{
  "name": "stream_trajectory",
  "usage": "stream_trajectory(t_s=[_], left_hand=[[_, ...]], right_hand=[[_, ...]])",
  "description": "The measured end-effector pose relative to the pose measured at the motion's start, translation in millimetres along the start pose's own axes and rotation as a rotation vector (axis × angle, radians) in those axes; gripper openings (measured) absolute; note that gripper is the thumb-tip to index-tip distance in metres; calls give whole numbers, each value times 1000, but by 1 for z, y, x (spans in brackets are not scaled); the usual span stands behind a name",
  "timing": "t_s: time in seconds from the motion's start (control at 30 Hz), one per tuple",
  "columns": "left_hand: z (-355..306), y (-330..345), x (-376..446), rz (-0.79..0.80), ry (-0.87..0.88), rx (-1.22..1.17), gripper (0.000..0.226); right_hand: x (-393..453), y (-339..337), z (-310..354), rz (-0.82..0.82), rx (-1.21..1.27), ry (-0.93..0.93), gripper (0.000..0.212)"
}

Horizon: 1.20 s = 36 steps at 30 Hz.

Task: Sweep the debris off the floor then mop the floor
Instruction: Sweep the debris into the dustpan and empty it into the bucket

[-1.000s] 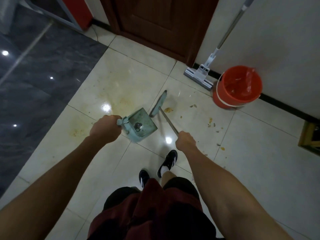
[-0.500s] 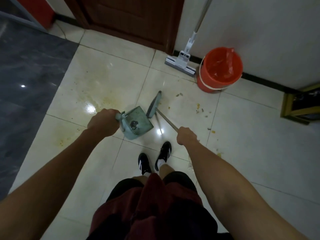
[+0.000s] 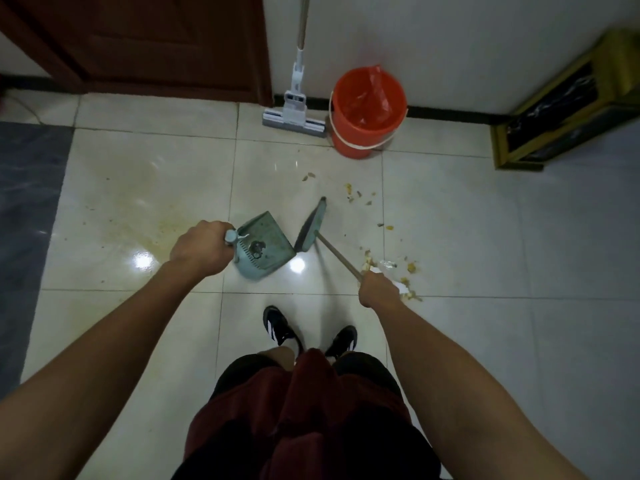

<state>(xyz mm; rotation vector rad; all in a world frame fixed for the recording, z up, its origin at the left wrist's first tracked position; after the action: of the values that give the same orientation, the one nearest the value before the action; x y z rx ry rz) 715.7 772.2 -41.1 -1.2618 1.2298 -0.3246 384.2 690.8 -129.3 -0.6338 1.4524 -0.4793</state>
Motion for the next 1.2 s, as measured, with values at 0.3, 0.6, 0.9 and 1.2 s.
stream_trajectory(t_s=[0.3, 0.6, 0.9, 1.2], left_hand=[[-99, 32, -27, 13, 111, 110, 18], [-191, 68, -56, 13, 207, 171, 20], [-211, 65, -64, -12, 201, 150, 15], [-154, 29, -26, -43, 129, 119, 19]], right_hand=[[-34, 28, -117, -53, 137, 119, 29], [-53, 28, -180, -136, 234, 123, 26], [-49, 20, -200, -147, 256, 106, 30], [-16, -18, -134, -177, 185, 5, 30]])
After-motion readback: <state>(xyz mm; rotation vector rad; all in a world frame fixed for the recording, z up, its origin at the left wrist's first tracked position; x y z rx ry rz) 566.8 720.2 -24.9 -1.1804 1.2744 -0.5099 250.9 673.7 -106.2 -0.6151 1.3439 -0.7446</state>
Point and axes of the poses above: each hand's wrist, its own x-axis towards the middle knuckle, its own y-axis out of the palm, z = x × y, the point moved 2 cm from there along x, towards the middle knuckle, and after that the axes turned 3 degrees about x, right-handed, at the moved point
